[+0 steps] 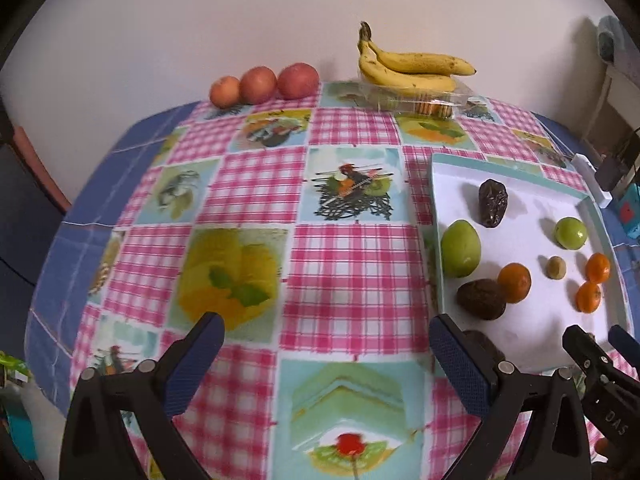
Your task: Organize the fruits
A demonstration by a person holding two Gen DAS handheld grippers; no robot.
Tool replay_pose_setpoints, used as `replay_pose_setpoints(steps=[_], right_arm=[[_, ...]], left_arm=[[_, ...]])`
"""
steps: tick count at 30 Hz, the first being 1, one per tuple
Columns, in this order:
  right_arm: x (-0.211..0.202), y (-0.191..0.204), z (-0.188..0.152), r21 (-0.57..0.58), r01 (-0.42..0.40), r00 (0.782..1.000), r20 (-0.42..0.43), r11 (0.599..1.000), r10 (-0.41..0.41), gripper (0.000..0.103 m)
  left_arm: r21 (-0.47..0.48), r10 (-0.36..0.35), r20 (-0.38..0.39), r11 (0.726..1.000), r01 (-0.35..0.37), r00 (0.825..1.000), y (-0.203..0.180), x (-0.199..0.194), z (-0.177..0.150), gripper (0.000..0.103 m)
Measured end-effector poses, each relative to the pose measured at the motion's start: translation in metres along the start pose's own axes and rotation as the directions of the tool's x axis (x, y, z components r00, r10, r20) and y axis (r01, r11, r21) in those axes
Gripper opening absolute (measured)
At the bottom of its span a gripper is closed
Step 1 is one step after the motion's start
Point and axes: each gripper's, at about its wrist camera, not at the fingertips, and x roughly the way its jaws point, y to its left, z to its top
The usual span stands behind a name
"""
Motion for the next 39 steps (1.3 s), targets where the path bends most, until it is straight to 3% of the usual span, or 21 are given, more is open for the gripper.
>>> replay_pose_setpoints(steps=[5, 13, 39], right_arm=[[-0.011, 0.009, -0.013, -0.042, 0.014, 1.0, 0.012, 0.999, -0.013, 0.091], [-0.024, 0.013, -0.017, -0.055, 0.021, 0.999, 0.049, 0.998, -0.018, 0.091], [-0.02, 0.018, -0.015, -0.07, 0.016, 0.999, 0.035, 0.997, -0.014, 0.091]], left_arm=[[0.002, 0.097, -0.009, 0.995, -0.097, 0.995, 0.012, -0.01, -0.013, 0.103], [0.001, 0.108, -0.052, 0.994, -0.109, 0.993, 0.029, -0.015, -0.033, 0.103], [-0.025, 0.082, -0.111, 0.996, -0.085, 0.991, 0.036, -0.005, -0.031, 0.103]])
